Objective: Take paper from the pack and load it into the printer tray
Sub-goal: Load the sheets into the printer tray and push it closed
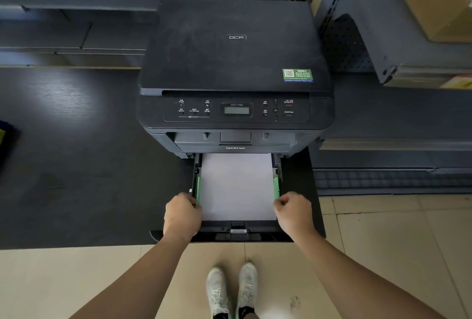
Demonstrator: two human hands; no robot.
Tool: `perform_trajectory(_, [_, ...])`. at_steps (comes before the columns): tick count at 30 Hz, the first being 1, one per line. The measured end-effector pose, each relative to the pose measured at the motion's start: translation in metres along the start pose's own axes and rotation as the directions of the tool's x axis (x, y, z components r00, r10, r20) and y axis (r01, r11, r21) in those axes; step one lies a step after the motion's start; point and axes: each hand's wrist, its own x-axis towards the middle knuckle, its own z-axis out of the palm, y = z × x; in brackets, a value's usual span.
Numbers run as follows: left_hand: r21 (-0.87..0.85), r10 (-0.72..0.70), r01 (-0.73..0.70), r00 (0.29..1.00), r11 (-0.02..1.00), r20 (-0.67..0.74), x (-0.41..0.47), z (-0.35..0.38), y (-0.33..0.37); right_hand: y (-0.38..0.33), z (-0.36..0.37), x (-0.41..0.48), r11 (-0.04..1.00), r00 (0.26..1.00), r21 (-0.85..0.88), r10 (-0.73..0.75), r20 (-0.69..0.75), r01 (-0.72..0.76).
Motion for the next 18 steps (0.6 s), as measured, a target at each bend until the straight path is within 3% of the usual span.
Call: perform_trajectory(18, [0.039,-0.03,0.031,0.999,0.999,-0.022,-0.0045,0.0012,0.005,0.0046,0.0069,-0.0018,1.0,0.998,-0.015,-0.018,-0.052,0.018])
